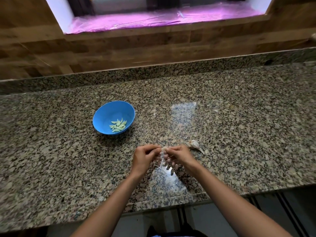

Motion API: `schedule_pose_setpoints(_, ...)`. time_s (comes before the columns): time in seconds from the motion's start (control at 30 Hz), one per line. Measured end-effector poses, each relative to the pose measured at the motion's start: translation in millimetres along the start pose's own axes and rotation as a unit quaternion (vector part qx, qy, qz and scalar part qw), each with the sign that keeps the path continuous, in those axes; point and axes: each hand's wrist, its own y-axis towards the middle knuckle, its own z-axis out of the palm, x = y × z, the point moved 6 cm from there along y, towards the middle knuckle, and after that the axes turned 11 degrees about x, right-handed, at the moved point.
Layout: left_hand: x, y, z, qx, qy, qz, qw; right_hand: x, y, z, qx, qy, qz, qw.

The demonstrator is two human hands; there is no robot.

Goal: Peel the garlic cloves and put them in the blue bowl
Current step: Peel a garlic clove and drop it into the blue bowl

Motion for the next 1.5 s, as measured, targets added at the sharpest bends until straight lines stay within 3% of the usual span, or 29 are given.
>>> schedule_pose_setpoints(0.07,10,-3,0,-0.02,-0.083,-0.048,0.995,-8,-3,-7,-0.061,-0.081,0.005,0.995)
schedule_pose_setpoints(0.23,20,-8,1,-0.019,-0.145,-0.093,0.985,-10,-10,-16,-0.144,-0.276,0.002,0.95)
schedule_pose_setpoints(0.37,20,-9,2,-0.016,-0.147,-0.089,0.985,-2,-13,-9,-0.155,-0.42,-0.019,0.894)
schedule_pose_setpoints(0.63,22,-8,3,-0.004,-0.091,-0.085,0.992,5,-18,1,-0.146,-0.518,-0.053,0.841)
schedule_pose_setpoints(0.83,11,-6,8,0.033,-0.109,-0.075,0.991,13,-10,16,-0.04,-0.385,-0.095,0.917)
schedule_pose_setpoints(1.03,-11,-1,3,0.039,0.083,0.041,0.995,25,0,1,-0.027,-0.319,-0.069,0.945)
schedule_pose_setpoints(1.1,-20,1,1,0.06,0.184,0.087,0.977,28,0,-2,0.011,-0.249,-0.064,0.966)
schedule_pose_setpoints(1.17,-26,3,5,0.103,0.311,0.132,0.936,33,-3,0,0.063,-0.232,-0.068,0.968)
schedule_pose_setpoints(1.27,-30,7,10,0.141,0.381,0.151,0.901,38,-5,4,0.097,-0.241,-0.061,0.964)
schedule_pose_setpoints(1.33,-27,8,16,0.164,0.372,0.112,0.907,37,-5,0,0.059,-0.326,-0.059,0.942)
schedule_pose_setpoints(1.4,-19,9,21,0.169,0.272,0.031,0.947,37,-5,-1,0.008,-0.466,-0.11,0.878)
schedule_pose_setpoints(1.5,-7,7,26,0.139,0.084,-0.099,0.982,37,-10,5,-0.02,-0.563,-0.215,0.798)
